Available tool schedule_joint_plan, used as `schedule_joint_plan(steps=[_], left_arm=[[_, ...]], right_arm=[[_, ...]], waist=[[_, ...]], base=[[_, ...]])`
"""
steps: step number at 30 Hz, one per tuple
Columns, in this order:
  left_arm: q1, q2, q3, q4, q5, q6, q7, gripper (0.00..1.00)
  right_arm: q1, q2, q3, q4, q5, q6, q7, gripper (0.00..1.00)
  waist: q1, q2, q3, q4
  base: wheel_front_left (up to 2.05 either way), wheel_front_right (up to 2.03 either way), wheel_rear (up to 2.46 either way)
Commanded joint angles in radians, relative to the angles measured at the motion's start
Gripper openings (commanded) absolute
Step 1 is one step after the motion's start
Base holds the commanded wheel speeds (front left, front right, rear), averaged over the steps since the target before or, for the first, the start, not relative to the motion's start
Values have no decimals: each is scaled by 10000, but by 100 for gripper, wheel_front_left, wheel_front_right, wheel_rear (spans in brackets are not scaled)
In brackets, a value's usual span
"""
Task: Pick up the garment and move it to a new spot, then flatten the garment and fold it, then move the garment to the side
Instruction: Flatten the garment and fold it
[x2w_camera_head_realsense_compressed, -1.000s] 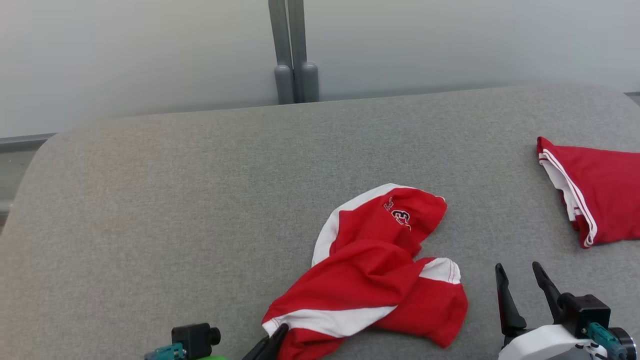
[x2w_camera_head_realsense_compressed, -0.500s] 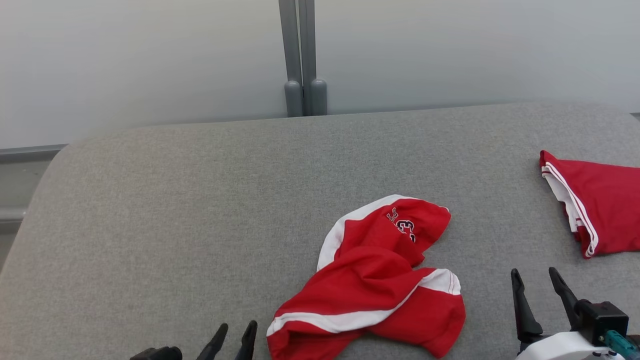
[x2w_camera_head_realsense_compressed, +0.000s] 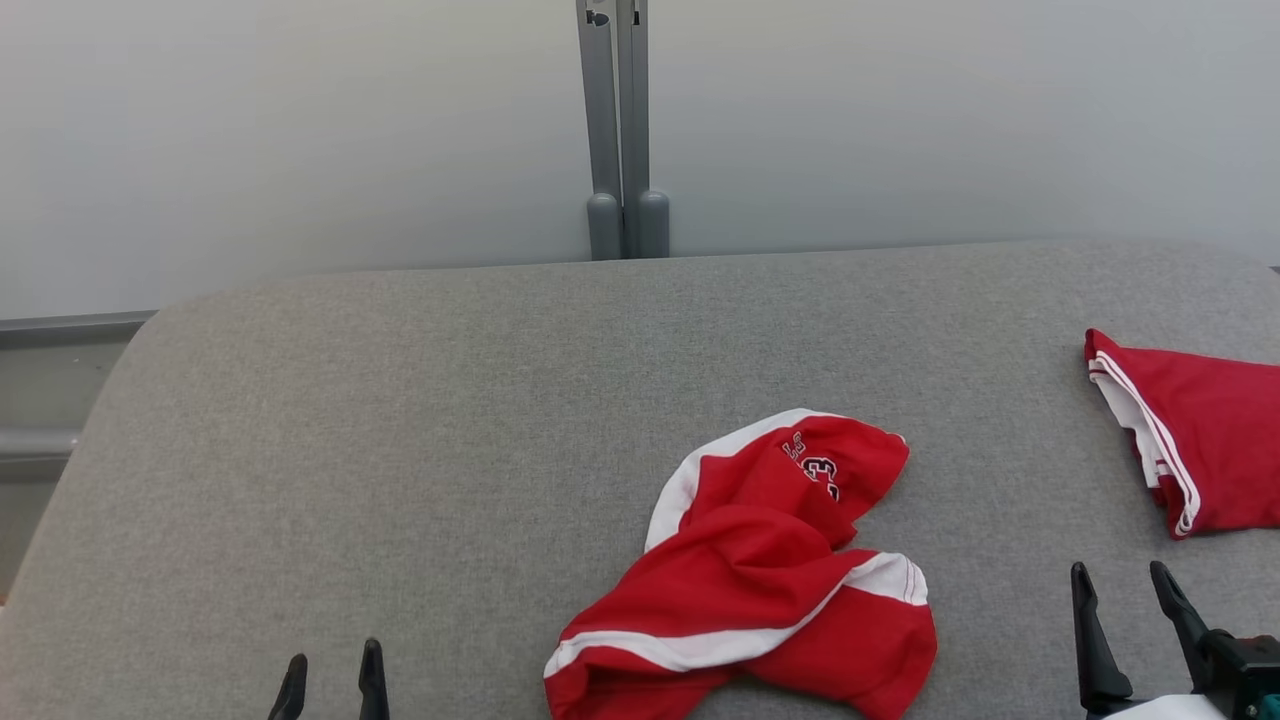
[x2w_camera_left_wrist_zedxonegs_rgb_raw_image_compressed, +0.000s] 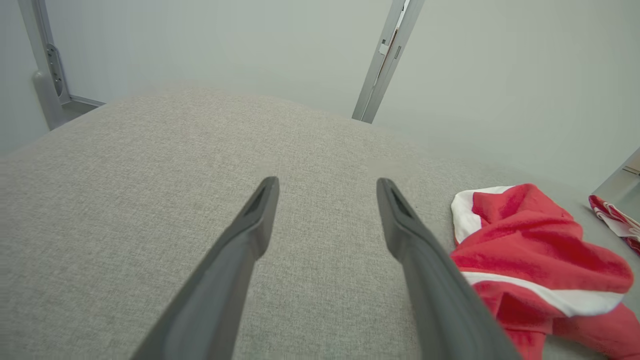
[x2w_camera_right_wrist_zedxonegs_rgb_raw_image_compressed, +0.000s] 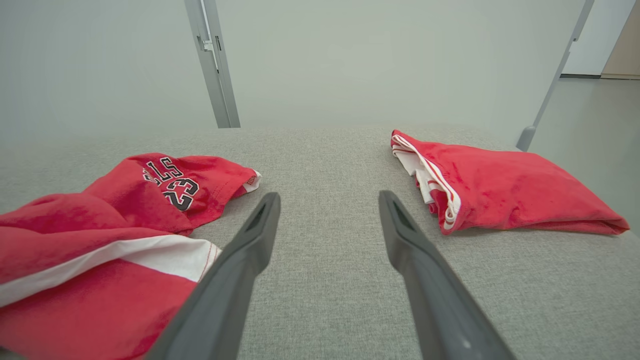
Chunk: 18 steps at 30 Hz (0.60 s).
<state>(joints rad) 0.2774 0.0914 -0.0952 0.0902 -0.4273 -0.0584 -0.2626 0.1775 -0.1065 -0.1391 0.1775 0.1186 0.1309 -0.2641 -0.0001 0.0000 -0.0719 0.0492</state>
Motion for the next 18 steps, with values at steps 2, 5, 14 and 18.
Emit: schedule_joint_plan(steps=[2, 5, 14, 18], left_arm=[[113, -189, 410, 104, 353, -278, -25, 100], [99, -334, 692, 191, 524, -484, -26, 100], [-214, -405, 799, 397, 636, -716, -26, 100], [-265, -407, 729, 408, 580, -724, -27, 100]], right_arm=[[69, 24, 39, -5, -76, -3, 0, 100], [19, 61, 86, 9, -84, -3, 0, 100], [-174, 72, 235, -38, -43, -3, 0, 100], [-199, 78, 263, -68, -9, -3, 0, 100]], waist=[[1, 0, 18, -14], [1, 0, 47, -28], [1, 0, 209, -84], [1, 0, 244, -113]], base=[[0, 0, 0], [0, 0, 0], [0, 0, 0], [0, 0, 0]])
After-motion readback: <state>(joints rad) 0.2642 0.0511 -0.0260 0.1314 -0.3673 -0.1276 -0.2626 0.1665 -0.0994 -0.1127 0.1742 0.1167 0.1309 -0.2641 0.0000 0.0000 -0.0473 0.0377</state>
